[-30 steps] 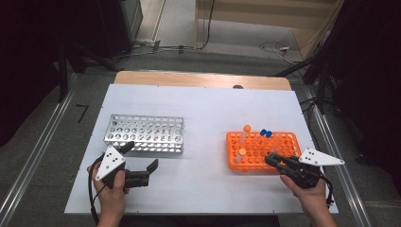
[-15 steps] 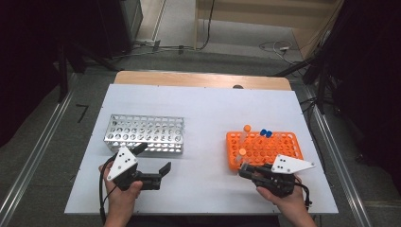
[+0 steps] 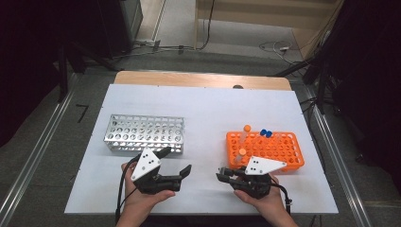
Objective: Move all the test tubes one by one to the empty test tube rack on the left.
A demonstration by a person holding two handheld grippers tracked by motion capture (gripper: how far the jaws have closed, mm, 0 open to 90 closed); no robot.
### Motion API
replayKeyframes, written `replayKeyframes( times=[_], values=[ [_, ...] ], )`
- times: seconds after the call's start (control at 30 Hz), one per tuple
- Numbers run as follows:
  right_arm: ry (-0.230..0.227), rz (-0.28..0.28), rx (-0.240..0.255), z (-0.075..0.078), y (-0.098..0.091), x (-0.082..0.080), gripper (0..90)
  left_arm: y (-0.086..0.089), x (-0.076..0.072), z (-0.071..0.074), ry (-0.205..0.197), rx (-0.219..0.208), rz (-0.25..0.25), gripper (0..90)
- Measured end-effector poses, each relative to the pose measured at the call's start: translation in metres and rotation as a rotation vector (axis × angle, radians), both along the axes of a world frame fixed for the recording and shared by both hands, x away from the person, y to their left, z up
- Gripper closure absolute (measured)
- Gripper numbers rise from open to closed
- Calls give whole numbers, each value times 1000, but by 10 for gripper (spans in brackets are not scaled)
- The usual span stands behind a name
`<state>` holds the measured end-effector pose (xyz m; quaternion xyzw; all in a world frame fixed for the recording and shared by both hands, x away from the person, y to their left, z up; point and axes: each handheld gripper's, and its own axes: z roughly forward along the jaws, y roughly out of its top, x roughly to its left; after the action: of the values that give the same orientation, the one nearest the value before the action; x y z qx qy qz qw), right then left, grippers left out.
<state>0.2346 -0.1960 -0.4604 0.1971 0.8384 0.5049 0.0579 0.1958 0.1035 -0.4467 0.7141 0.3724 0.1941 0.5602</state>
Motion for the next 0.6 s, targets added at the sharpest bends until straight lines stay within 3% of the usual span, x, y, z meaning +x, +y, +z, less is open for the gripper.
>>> replayKeyframes(
  times=[0.03,0.27,0.33,0.5,0.6],
  values=[
    [-3,12,-6,-2,6,-1,742,-5,0,-1,12,-3,-30,212],
    [3,34,-21,-7,21,-3,743,-18,2,-4,42,-9,-101,319],
    [2,46,-32,-8,25,-4,743,-21,2,-4,45,-20,-126,391],
    [6,47,-37,-9,27,-5,743,-34,3,-7,62,-35,-214,499],
    [1,59,-37,-9,29,-5,743,-36,4,-7,67,-37,-232,544]
  ],
)
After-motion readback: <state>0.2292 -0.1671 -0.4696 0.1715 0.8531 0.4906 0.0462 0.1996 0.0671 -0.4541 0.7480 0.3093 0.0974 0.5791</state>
